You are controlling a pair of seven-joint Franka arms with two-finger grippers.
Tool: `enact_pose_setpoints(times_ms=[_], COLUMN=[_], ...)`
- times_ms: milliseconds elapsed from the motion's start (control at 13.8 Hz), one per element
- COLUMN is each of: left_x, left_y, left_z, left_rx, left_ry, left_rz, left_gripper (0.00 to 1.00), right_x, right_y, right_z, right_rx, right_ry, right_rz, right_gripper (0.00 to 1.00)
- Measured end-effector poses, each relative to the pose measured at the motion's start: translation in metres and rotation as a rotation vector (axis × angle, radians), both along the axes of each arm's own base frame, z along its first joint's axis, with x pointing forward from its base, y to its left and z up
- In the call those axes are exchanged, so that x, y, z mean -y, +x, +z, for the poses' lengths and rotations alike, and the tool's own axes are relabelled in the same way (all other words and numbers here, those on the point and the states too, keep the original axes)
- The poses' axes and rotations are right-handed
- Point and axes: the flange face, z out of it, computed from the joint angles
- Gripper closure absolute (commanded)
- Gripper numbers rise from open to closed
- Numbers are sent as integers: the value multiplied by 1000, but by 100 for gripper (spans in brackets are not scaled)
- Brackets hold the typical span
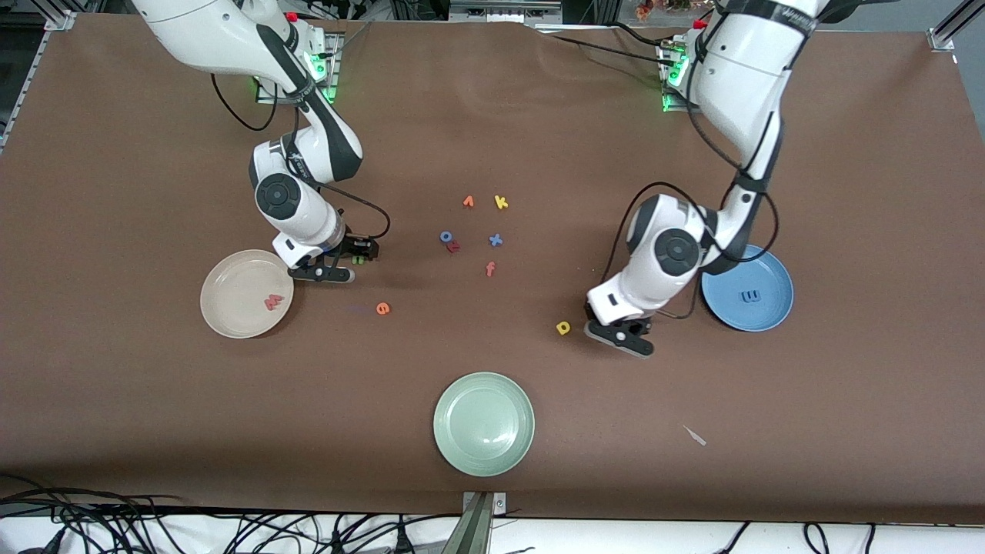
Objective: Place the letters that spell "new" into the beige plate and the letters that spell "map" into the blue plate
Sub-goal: 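Drop the b and u onto the blue and beige plates with both grippers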
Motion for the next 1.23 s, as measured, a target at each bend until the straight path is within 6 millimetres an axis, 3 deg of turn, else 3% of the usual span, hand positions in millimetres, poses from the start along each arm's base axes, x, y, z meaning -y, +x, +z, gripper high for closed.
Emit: enact_pose_setpoints(times_ms=[145,290,435,652,724,869,942,1231], left_x=[-54,-109,-160,-234,-247,-250,-247,-231], left_y=[-6,-30,-56,-79,-85,-89,-89,-80], left_z=[25,38,39,19,11,0,-2,7], left_rx=[-30,-62,-91,-141,-159,-179,-181,-150], left_ry=[8,16,27,39,42,43,43,42], left_rz=[46,75,35,7,6,1,-4,-26], left_gripper=[93,93,92,76,59,22,16,16], right_x=[-3,-3,-3,-2,-2,-2,-2,-4], right_y=[-2,-3,-2,-2,-2,-1,-1,3], right_z=[-2,-3,-3,-2,-2,-1,-1,2], right_rx=[-4,-6,-5,-3,-3,-2,-2,10], right_ry=[-1,-2,-2,-2,-2,-2,-2,1], right_rz=[1,1,-1,-3,-3,-7,-9,-30], right_gripper=[43,53,62,76,80,80,81,83])
